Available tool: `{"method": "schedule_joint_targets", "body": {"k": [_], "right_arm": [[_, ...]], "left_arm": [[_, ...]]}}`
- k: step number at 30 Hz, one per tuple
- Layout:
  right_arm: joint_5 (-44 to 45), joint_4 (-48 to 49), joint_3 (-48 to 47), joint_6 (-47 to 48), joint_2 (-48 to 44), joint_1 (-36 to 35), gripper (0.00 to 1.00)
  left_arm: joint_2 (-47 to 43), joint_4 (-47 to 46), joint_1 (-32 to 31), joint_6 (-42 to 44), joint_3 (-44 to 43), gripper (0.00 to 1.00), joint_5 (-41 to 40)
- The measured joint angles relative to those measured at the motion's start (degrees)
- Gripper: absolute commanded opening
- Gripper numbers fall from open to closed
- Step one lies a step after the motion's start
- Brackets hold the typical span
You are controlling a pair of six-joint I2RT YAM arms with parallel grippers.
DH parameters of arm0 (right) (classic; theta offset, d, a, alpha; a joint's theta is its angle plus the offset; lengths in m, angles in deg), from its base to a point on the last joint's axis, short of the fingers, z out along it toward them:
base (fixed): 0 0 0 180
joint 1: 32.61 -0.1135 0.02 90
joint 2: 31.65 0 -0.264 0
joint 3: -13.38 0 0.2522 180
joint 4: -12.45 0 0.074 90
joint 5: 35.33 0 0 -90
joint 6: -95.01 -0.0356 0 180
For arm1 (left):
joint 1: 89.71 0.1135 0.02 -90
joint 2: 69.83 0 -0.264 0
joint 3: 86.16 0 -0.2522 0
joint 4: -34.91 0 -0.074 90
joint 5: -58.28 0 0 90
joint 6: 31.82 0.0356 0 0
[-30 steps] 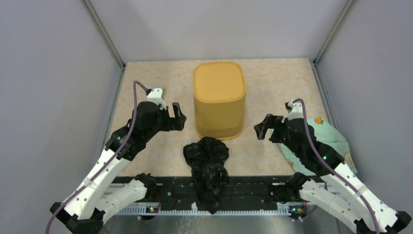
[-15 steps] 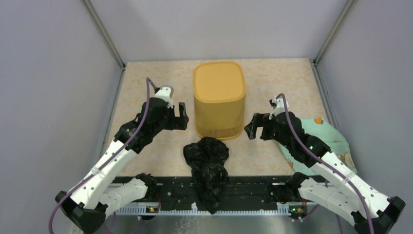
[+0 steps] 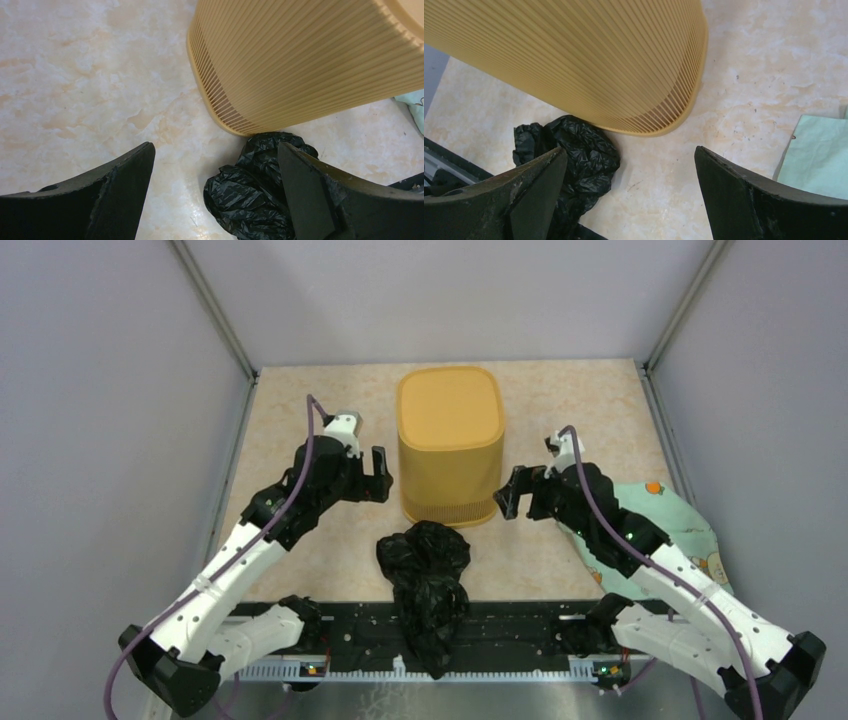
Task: Put the trash bags into the trash bin
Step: Adjust the trash bin at the center of the board.
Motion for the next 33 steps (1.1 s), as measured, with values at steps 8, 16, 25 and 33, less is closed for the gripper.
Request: {"method": "schedule_joint_targets", "body": {"k": [8, 16, 25, 33], "right_arm": [[-2.51, 1.05, -4.92, 2.84, 4.33, -0.02, 0.99], [-0.61, -2.97, -18.34, 4.52, 6.47, -0.02, 0.99], [5.9, -9.57, -37.75, 4.11, 17.9, 0.02, 0.96], [1.27, -10.91, -38.49, 2.34, 28.39, 8.24, 0.86]], "left_arm": [[4.46, -3.61, 2.71, -0.02, 0.74, 0.99, 4.11], [7.52, -6.73, 3.63, -0.09, 0.74, 0.99, 8.46], [7.89, -7.67, 4.07, -0.26, 0.74, 0.99, 10.8], [7.58, -7.26, 5.31, -0.9, 0.74, 0.99, 11.54]]}}
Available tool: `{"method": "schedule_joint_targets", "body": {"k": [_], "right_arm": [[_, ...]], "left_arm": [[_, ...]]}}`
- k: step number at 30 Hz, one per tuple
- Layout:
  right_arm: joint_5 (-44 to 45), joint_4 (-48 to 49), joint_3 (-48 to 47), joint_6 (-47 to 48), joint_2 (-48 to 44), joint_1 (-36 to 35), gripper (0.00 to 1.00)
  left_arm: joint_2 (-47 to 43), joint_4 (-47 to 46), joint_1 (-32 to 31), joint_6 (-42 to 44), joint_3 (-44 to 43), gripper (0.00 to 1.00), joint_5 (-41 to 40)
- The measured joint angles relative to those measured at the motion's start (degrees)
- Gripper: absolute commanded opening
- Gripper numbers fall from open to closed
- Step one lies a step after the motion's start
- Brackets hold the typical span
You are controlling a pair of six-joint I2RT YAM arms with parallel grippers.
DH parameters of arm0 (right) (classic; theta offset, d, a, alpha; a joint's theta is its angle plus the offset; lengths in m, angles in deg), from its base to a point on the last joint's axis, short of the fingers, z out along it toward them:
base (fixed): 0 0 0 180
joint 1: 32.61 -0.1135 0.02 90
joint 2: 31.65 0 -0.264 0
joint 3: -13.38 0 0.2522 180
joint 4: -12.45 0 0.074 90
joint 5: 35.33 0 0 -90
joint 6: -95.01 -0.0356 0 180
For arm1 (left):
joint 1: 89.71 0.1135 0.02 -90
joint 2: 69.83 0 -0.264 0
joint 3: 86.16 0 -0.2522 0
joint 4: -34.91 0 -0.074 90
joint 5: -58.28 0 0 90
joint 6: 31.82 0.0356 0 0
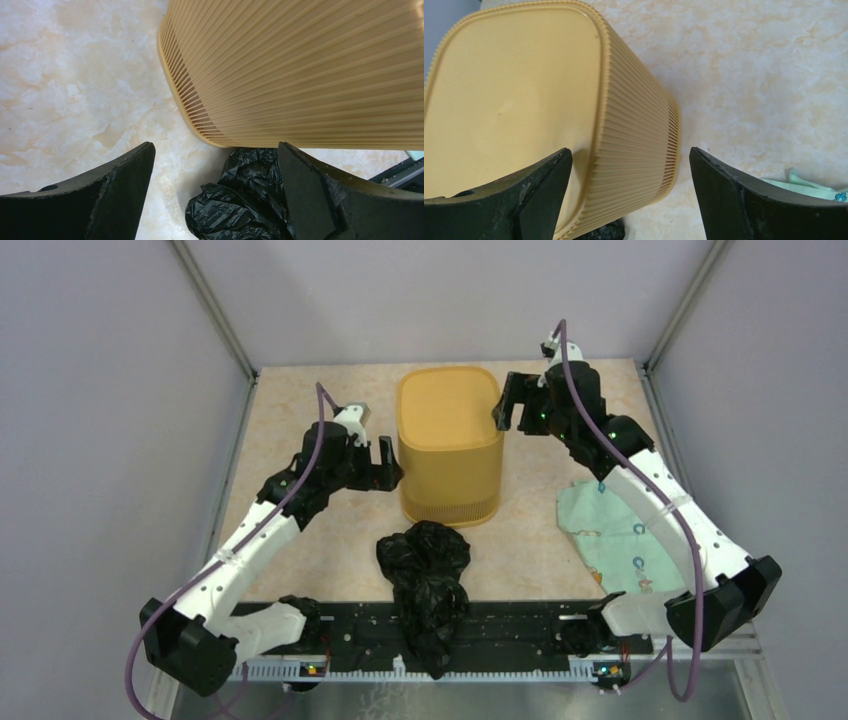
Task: Put the trash bags into the trash bin
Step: Adjust the trash bin at the center of the board.
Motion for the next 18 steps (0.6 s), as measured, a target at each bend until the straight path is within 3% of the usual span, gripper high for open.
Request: {"method": "schedule_joint_targets", "body": {"k": [18], "right_arm": [[-11.17, 5.6, 4.55, -2.82, 0.24, 6.51, 0.84]], "left_arm": [[-2.01, 2.69, 4.39, -0.24, 0.11, 0.98, 2.1]]}}
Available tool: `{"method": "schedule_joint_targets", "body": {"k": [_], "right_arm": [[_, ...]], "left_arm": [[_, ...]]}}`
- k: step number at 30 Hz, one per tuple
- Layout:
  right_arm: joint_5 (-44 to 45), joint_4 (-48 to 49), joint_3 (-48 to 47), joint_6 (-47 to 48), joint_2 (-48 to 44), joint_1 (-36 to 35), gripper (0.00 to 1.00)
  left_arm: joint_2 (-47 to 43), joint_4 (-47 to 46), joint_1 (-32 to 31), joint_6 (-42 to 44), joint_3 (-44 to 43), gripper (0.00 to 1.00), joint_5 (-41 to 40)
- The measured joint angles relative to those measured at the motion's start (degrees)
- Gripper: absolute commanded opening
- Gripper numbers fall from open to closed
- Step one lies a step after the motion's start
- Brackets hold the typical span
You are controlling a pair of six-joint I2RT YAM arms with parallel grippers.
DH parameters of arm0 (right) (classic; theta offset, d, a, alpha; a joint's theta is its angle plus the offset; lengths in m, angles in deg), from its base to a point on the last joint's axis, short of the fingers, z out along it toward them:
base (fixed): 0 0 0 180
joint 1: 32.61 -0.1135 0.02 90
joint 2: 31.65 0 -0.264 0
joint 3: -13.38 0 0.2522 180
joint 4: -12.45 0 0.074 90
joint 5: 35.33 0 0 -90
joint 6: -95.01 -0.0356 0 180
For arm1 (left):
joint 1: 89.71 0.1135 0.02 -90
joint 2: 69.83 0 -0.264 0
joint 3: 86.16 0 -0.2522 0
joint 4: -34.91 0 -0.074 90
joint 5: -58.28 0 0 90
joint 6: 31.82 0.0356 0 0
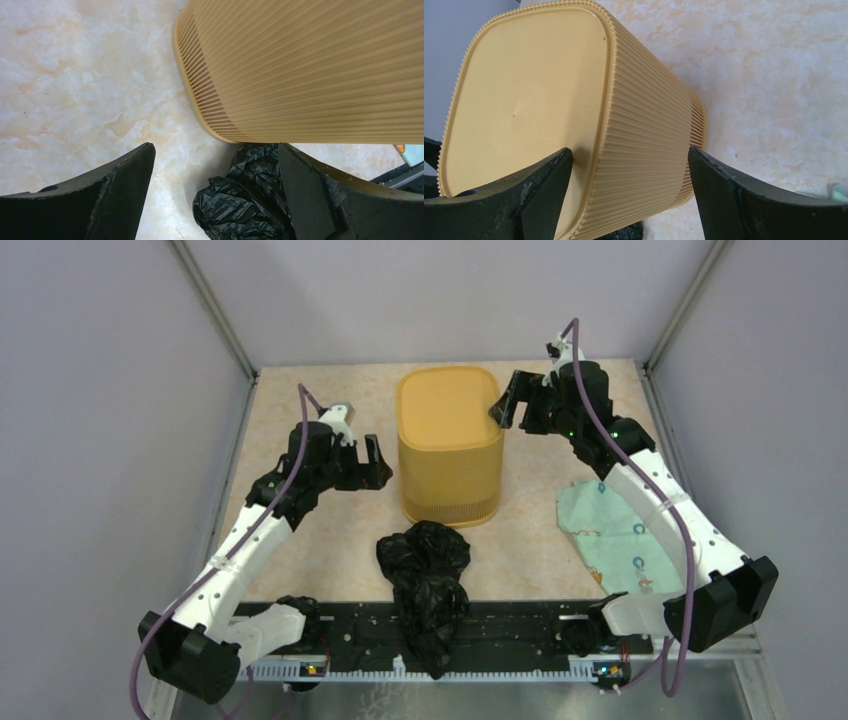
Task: Put the trash bags into the trash bin
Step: Adjust the trash bin at the center of the board.
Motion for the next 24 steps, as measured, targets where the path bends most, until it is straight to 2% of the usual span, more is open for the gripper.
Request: {"method": "schedule_joint_targets", "body": {"k": [6, 10, 12, 17, 24], "right_arm": [[-2.43, 0.81, 0.52, -0.46, 0.02, 0.0, 0.84], [-3.48, 0.96, 0.76, -0.83, 0.09, 0.02, 0.8], [-3.41, 0.92, 0.79, -0.98, 0.09, 0.0, 0.74], [-4.02, 1.64, 1.18, -1.73, -0.13, 1.18, 0.5], [-7.65, 5.66, 4.98, -3.19, -3.15, 9.42, 0.3]], "left_arm": [[0.0, 0.7, 6.71, -0.15, 1.01, 0.99, 3.61], [0.02, 0.96, 11.1, -0.22, 2.1, 0.99, 6.8], [0.15, 0.98, 12.28, -0.63, 2.49, 0.99, 8.24], [2.21, -0.55, 13.16, -2.75, 3.1, 0.99, 12.17], [6.49, -4.81, 13.16, -6.78, 4.28, 0.98, 16.94]]}}
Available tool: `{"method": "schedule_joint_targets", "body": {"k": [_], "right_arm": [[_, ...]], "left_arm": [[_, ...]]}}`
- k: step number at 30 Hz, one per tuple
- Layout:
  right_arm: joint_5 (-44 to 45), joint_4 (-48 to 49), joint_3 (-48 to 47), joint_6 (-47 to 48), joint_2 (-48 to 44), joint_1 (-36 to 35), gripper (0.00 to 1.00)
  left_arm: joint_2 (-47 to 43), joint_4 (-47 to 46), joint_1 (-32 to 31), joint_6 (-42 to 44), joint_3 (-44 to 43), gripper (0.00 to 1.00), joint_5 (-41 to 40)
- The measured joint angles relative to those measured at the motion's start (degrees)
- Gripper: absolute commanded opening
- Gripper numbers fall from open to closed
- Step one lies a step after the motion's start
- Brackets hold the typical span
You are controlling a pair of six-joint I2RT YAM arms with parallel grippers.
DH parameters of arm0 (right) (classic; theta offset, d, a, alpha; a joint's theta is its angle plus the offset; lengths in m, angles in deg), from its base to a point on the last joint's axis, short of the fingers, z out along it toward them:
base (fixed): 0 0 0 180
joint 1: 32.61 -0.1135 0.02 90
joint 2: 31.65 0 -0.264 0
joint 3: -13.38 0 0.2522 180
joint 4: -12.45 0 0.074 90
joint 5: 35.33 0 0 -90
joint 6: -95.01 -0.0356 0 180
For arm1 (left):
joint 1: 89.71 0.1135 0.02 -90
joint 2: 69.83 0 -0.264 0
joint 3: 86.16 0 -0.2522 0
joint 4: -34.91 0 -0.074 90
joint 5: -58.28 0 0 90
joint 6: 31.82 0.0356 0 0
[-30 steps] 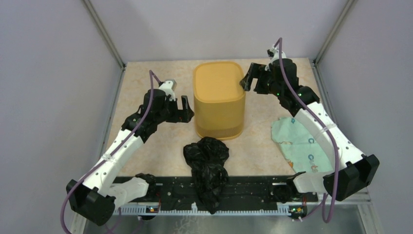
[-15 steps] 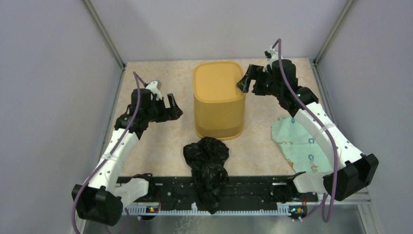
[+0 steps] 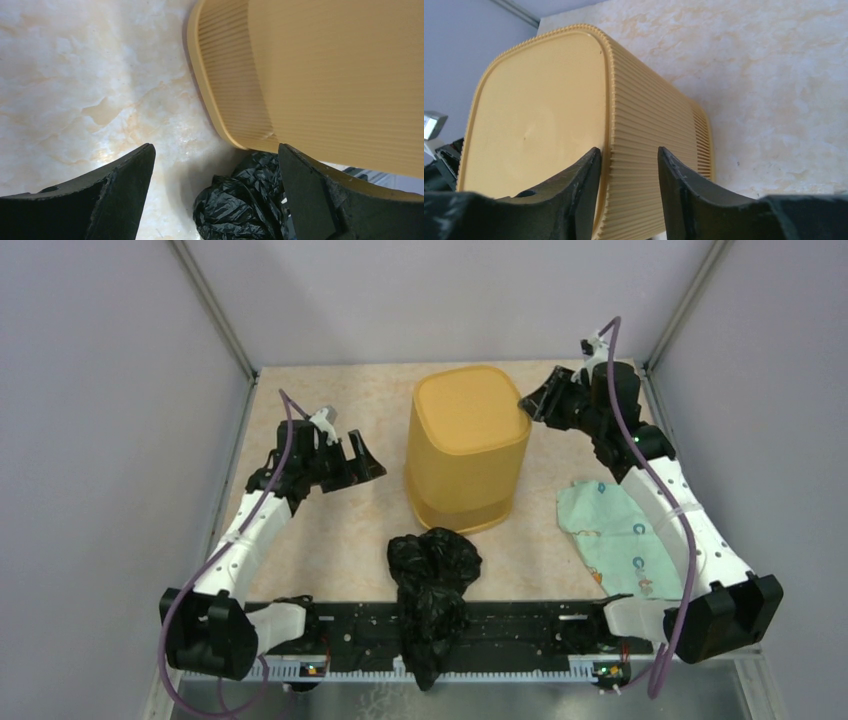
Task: Put the trash bags into the trash bin
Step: Adjust the trash bin at the center of the board.
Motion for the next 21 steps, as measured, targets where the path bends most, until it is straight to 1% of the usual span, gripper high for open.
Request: {"method": "schedule_joint_targets", "body": {"k": [8, 10, 14, 17, 19, 21], "right_arm": [[-2.75, 7.15, 5.29, -0.96, -1.95, 7.98, 0.29], [-2.67, 8.41, 6.05, -1.4, -1.99, 8.68, 0.3], [-2.21, 10.47, 7.58, -2.45, -2.45, 8.85, 0.32], [-1.73, 10.95, 8.72, -3.13, -3.41, 8.96, 0.33], [-1.18, 11.13, 9.42, -3.45, -3.96, 8.98, 0.34], [-0.98, 11.26, 9.79, -3.67, -4.04, 9.11, 0.34]], "left_arm": [[6.45, -7.08, 0.0, -6.27, 1.62, 0.98, 6.69], [7.54, -9.31, 0.0, -8.22, 2.25, 0.99, 8.48], [7.39, -15.17, -0.46, -13.6, 7.06, 0.99, 12.24], [5.99, -17.88, -2.56, -17.22, 11.72, 0.99, 13.57], [5.38, -19.08, -3.61, -18.82, 13.6, 0.99, 13.9], [5.38, -22.21, -4.09, -20.52, 15.43, 0.99, 14.1]]}}
